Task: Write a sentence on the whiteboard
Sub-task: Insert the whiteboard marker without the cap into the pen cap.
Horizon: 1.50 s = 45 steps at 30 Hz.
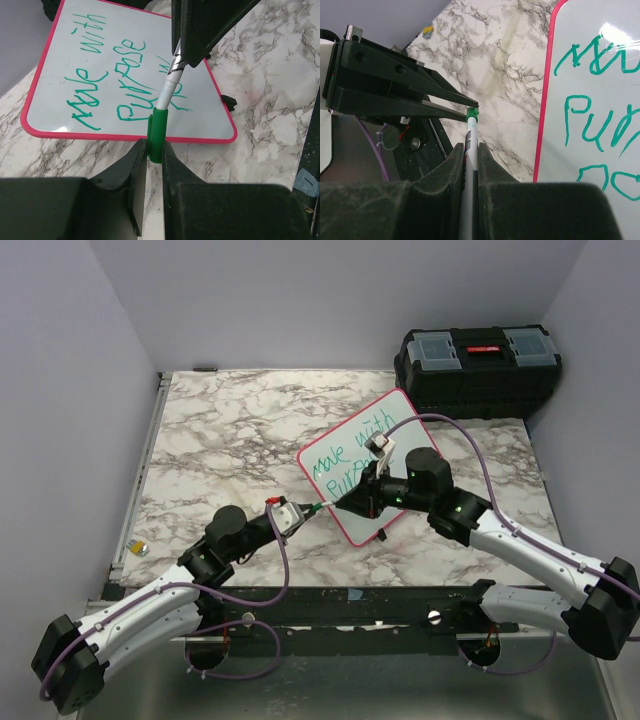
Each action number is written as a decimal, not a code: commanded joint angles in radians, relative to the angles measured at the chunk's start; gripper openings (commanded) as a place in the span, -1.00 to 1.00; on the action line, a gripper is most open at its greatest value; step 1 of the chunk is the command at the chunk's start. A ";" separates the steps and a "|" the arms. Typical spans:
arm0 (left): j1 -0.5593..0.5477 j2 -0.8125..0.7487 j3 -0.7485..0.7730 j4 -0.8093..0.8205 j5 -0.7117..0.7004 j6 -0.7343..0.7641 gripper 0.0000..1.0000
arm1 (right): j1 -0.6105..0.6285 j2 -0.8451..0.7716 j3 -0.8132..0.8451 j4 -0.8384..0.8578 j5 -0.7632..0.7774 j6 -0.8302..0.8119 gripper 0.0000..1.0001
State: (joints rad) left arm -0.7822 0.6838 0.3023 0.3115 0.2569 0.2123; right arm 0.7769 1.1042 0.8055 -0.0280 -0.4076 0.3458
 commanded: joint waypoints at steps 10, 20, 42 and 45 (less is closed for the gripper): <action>-0.032 0.022 0.032 0.031 0.067 0.030 -1.00 | -0.002 0.039 0.061 -0.098 -0.097 -0.062 -0.99; -0.055 0.054 0.056 0.018 0.084 0.048 -1.00 | -0.002 0.077 0.086 -0.137 -0.111 -0.078 -0.99; -0.098 0.091 0.107 0.054 0.241 0.013 -1.00 | 0.059 0.146 0.144 -0.223 -0.138 -0.136 -0.99; -0.098 0.090 0.109 0.069 0.321 0.004 -1.00 | 0.081 0.152 0.144 -0.231 -0.124 -0.152 -0.99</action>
State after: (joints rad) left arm -0.8551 0.7906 0.3637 0.1993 0.3458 0.2481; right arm 0.8021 1.2224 0.9176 -0.2733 -0.4873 0.2161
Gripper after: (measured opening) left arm 0.147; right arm 0.132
